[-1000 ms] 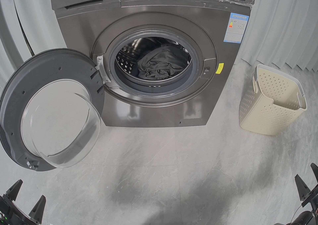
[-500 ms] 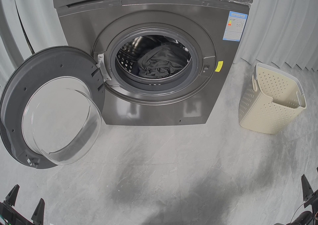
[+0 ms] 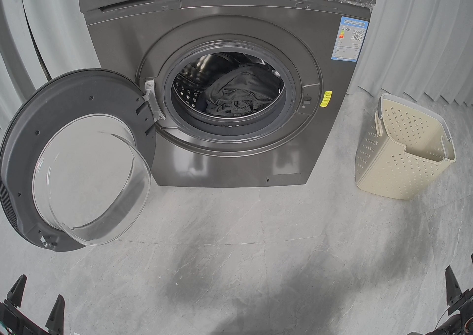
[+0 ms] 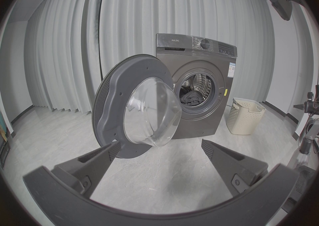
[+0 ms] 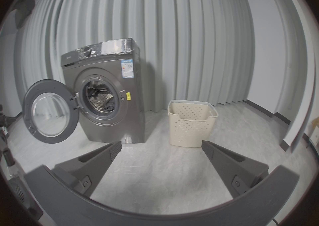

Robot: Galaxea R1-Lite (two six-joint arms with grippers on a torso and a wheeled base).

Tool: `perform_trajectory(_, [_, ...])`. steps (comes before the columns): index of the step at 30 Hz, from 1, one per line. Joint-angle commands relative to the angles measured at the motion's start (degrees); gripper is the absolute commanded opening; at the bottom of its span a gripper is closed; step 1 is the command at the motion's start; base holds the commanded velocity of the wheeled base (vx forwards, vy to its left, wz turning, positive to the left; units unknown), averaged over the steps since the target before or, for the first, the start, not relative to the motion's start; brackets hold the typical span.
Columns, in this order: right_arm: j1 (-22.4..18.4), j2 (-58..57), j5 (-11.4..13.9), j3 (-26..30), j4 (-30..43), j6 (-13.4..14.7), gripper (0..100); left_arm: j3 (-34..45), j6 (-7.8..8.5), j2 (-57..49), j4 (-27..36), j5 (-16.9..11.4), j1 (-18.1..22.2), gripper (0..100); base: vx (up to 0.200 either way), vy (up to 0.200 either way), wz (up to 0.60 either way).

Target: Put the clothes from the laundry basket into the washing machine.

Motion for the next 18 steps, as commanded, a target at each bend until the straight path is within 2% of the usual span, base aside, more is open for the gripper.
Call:
perform_trajectory(1, [-0.8, -2.5, 6.6, 0.6, 5.4, -1.1, 100, 0.9, -0.53, -0.7, 0.0, 0.0, 0.0, 100, 0.0, 0.0, 0.0])
perform_trajectory(7, [-0.9, -2.3, 7.0, -0.2, 6.8, -2.0, 100, 0.9, -0.7, -0.7, 0.0, 0.0, 0.0, 100, -0.2, 0.0, 0.0])
perform_trajectory(14, [-1.0, -2.3, 6.8, -0.1, 6.9, -1.6, 100, 0.9, -0.26, -0.7, 0.0, 0.0, 0.0, 100, 0.0, 0.0, 0.0])
perform_trajectory(18, [-0.9, -2.4, 6.9, -0.2, 6.9, -1.7, 100, 0.9, -0.26, -0.7, 0.0, 0.0, 0.0, 100, 0.0, 0.2, 0.0])
